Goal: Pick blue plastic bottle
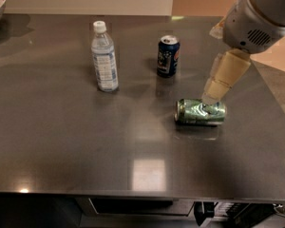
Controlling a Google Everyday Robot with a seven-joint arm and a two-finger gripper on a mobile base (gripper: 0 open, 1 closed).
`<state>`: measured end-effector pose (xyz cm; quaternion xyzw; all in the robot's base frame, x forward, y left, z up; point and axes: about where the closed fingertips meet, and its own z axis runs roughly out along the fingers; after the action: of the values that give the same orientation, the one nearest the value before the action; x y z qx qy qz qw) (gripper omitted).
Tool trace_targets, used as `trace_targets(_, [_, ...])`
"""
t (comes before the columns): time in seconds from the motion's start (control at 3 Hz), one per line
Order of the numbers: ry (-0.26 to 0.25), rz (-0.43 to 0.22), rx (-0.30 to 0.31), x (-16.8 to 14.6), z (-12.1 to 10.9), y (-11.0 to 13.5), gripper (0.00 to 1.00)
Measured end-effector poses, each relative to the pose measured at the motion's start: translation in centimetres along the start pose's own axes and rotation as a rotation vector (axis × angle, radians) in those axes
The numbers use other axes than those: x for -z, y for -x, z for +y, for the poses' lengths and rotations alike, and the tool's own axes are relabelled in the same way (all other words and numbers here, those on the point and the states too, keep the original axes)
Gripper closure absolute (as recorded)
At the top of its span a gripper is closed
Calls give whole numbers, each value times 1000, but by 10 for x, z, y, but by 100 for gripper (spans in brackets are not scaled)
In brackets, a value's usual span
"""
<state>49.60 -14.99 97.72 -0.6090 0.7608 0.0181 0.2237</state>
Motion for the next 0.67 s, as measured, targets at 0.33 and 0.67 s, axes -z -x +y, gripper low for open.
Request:
trace_targets(0.33, [2,-98,-1,-16,-17,45,0])
trace_targets(0.67, [19,-203,9,-30,-28,95,0])
